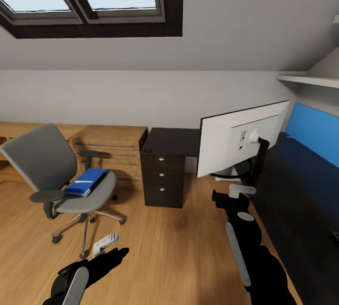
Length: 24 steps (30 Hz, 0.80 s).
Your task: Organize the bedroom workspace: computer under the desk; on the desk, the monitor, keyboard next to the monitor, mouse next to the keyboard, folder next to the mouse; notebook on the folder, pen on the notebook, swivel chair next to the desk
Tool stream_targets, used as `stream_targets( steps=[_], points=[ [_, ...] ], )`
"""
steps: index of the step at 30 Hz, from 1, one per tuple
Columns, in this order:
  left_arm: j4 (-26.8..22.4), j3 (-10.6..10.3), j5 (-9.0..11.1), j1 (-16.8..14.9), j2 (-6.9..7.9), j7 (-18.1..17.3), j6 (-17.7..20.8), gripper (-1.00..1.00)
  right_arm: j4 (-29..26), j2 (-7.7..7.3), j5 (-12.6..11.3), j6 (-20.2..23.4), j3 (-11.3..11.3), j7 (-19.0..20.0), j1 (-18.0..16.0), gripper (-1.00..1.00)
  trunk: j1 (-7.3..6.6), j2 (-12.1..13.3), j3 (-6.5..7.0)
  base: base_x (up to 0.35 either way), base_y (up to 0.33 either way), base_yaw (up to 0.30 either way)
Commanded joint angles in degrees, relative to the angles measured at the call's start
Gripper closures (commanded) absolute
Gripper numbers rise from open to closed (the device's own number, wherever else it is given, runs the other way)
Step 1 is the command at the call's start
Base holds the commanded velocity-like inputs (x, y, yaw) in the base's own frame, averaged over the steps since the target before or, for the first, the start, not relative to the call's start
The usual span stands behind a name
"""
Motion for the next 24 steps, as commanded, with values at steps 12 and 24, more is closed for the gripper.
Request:
stream_targets(
  steps=[12, 24],
  points=[
    [-0.07, 0.09, 0.57, -0.04, -0.05, 0.46, 0.05, -1.0, -0.12, -0.01, 0.1, 0.27, 0.12, -0.34, -0.05, -1.0, 0.03, -0.04, -0.07, 0.325, 0.03, 0.0],
    [-0.06, 0.09, 0.66, -0.04, 0.03, 0.54, 0.04, -1.0, -0.12, -0.01, 0.19, 0.26, 0.11, -1.45, -0.05, -1.0, 0.03, -0.04, -0.07, 0.226, 0.01, 0.0]
  ],
)
